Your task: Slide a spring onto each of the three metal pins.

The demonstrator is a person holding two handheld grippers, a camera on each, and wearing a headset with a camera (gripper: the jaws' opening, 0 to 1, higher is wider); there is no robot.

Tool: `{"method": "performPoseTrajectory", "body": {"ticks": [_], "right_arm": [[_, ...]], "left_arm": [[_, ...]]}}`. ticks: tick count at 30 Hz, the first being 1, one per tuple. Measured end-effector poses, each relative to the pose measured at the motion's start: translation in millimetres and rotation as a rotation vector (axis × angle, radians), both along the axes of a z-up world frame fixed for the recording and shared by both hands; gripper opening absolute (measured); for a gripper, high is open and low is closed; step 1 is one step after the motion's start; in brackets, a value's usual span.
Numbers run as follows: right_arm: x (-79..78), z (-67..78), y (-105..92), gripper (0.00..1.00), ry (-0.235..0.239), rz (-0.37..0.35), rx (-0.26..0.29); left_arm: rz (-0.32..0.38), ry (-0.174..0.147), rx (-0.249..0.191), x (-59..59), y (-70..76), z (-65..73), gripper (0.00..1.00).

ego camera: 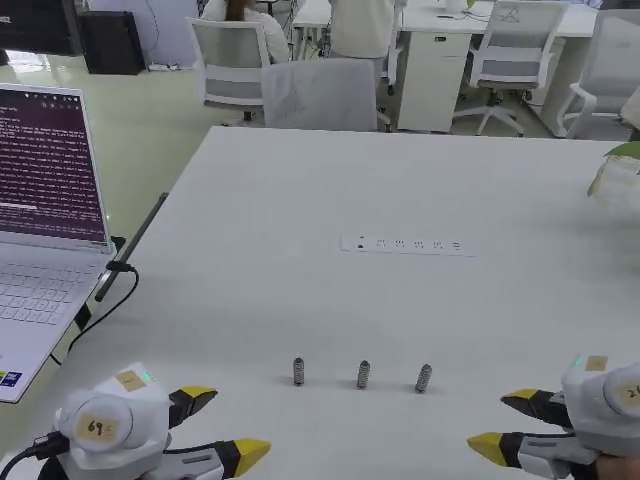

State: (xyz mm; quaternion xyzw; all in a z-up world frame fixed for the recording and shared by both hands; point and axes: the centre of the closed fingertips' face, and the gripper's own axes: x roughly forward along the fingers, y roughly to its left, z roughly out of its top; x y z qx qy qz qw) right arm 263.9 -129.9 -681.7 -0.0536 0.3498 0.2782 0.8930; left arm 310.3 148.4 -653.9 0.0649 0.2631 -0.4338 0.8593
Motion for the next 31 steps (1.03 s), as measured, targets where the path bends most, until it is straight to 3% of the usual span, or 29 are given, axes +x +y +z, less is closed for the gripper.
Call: {"method": "performPoseTrajectory", "body": {"ticks": [14,24,31], "right_arm": [[-20.9,4.7,18.3,0.6,-0.001,-0.01,0.049],[-29.2,10.7,20.0,0.66,-0.021,-0.033,0.068],[-35.7,5.6,19.4,0.67,0.001,-0.031,0.061]], "left_arm": [[0.018,0.003,-0.008,-1.1,0.8,2.6,0.55],[0.03,0.0,-0.022,-0.9,1.6,6.3,0.56],[0.024,0.007,-0.025,-3.0,0.6,5.4,0.57]]}}
